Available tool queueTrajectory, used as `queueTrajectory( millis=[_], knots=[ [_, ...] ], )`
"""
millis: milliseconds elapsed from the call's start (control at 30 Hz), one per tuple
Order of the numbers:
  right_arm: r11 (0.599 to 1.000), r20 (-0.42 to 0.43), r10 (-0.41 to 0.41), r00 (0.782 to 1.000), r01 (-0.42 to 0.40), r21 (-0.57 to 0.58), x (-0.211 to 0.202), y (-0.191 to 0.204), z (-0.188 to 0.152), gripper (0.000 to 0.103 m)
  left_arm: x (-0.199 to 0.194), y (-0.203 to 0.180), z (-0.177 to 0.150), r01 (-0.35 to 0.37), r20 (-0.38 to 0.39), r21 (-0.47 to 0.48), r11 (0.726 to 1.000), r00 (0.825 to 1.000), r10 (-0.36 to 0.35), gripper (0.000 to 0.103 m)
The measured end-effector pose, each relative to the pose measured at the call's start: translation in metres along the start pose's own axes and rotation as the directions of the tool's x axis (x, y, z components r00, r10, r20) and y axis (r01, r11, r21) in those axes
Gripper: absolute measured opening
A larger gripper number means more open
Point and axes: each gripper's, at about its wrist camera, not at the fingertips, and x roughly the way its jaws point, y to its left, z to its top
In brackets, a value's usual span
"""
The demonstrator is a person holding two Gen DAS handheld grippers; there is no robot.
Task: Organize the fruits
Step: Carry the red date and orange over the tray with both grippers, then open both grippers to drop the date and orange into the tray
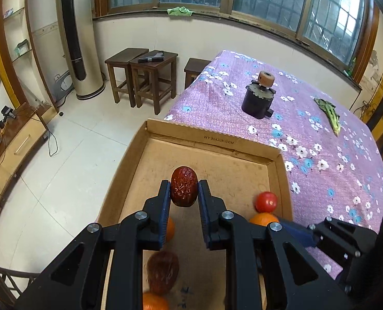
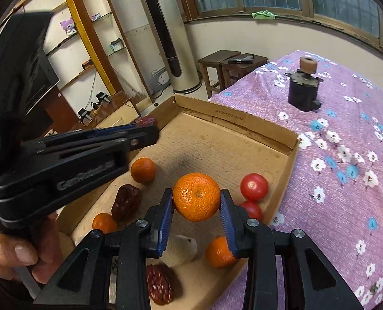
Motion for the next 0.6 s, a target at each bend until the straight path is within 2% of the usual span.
queueTrajectory(
  millis=[600],
  knots=[
    [1.0, -0.066, 0.02, 0.998, -0.019, 0.007, 0.034, -0.003, 0.003, 0.035, 0.058, -0.009, 0.002, -0.01, -0.144, 0.016, 1.0, 0.99, 0.012, 0.019]
  ],
)
